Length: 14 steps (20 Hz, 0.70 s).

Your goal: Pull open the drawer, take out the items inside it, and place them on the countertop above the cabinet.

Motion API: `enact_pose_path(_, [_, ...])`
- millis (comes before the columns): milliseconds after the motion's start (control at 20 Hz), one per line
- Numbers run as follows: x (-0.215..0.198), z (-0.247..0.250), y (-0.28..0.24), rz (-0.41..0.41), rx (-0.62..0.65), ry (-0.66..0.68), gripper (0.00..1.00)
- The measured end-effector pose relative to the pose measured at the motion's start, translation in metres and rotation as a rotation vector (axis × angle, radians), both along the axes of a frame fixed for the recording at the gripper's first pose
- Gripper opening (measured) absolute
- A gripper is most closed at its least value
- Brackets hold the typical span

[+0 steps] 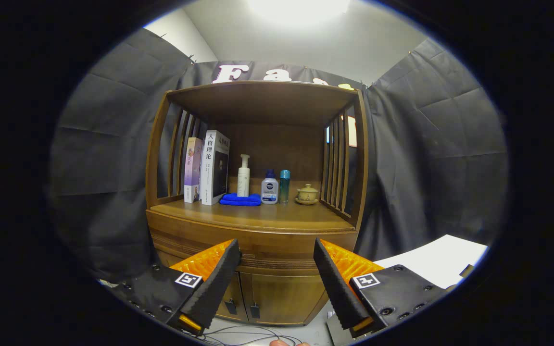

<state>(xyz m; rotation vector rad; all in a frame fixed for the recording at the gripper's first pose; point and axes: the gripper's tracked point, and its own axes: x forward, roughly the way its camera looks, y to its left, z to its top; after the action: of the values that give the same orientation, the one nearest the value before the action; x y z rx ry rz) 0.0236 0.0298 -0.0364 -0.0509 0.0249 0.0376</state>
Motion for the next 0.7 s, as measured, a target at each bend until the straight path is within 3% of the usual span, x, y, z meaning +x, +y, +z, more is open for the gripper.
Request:
enact_pose_path(250, [0.019, -0.003, 0.018, 0.019, 0.025, 0.003, 0.98])
enact_pose_path(700, [0.099, -0.049, 0.066, 0.069, 0.020, 0.084, 0.98])
